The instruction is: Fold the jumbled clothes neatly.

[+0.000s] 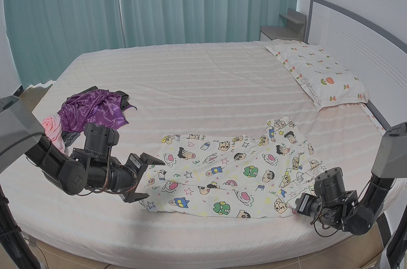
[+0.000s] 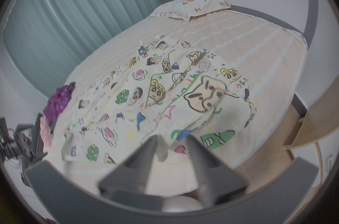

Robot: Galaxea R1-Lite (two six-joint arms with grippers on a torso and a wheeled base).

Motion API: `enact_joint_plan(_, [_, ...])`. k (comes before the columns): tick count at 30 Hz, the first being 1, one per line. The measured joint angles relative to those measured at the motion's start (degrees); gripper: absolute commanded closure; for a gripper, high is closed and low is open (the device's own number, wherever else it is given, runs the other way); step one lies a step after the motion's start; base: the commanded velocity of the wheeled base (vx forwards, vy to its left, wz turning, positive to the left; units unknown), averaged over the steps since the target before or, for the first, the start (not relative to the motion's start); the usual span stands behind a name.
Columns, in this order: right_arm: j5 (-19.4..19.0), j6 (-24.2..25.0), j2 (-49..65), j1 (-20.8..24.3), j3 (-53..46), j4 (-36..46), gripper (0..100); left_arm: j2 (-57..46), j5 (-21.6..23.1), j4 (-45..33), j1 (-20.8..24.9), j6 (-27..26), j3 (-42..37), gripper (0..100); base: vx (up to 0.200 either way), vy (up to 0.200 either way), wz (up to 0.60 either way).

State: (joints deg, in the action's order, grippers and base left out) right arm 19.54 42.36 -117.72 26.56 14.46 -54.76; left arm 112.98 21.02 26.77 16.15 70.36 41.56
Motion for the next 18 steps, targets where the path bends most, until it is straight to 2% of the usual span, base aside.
enact_joint_plan(6, [0.0,-2.8,0.4,0.0,-2.3,0.0,0,0.2,0.0,0.0,0.0,0.0,0.0,0,0.0,0.0,0.0])
enact_joint_plan(13, [-0.6,-3.1,2.4,-2.4,-2.3,-0.4,0,0.4,0.0,0.0,-0.1,-0.1,0.0,0,0.0,0.0,0.0])
enact_joint_plan(18, [-5.7,-2.1,4.5,-5.9,-1.0,-0.4,0,0.5,0.0,0.0,-0.1,-0.1,0.0,0,0.0,0.0,0.0])
